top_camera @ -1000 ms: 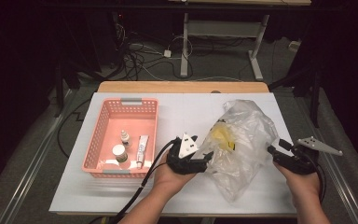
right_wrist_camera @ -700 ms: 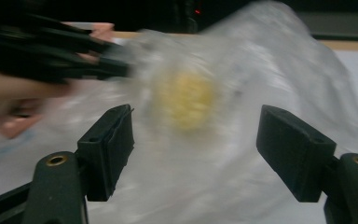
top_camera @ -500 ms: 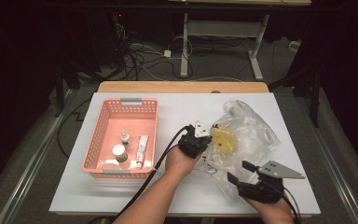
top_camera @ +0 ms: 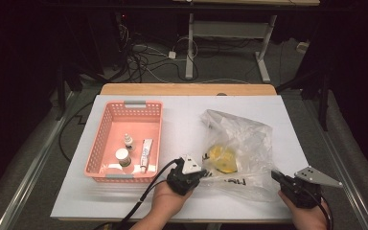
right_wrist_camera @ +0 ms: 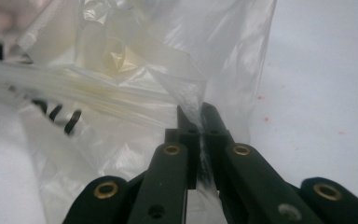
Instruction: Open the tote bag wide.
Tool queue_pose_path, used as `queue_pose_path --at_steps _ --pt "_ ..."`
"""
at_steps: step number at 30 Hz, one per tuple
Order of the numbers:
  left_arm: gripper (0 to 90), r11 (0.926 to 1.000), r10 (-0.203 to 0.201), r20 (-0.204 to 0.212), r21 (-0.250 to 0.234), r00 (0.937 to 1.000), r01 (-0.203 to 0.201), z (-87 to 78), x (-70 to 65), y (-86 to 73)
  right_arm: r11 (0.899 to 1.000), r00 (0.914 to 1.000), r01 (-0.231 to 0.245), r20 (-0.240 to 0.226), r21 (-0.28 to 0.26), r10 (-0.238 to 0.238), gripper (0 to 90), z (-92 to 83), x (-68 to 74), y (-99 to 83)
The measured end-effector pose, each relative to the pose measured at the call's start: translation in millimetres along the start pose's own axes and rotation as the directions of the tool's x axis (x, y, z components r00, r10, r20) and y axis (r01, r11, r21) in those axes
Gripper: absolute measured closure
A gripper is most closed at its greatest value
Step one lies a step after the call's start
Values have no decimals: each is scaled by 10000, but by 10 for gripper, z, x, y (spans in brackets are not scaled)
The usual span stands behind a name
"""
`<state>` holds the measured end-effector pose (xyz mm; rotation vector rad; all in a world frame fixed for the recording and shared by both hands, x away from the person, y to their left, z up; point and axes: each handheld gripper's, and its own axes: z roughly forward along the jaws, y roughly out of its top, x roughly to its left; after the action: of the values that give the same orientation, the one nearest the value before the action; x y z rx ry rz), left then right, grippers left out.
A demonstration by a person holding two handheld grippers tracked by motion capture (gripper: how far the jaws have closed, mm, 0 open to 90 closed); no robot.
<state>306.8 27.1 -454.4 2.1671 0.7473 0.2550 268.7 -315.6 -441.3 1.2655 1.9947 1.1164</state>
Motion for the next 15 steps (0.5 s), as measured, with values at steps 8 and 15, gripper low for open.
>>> queue_pose_path --at_steps 8,15 --pt "181 9820 734 -132 -1733 9972 -746 -262 -109 401 9997 9995 43 -315 -228 -50 900 51 48 63" --pt "242 9600 2706 -675 -563 9603 -2745 247 -103 945 9994 9988 -47 -484 -347 31 900 70 75 51"
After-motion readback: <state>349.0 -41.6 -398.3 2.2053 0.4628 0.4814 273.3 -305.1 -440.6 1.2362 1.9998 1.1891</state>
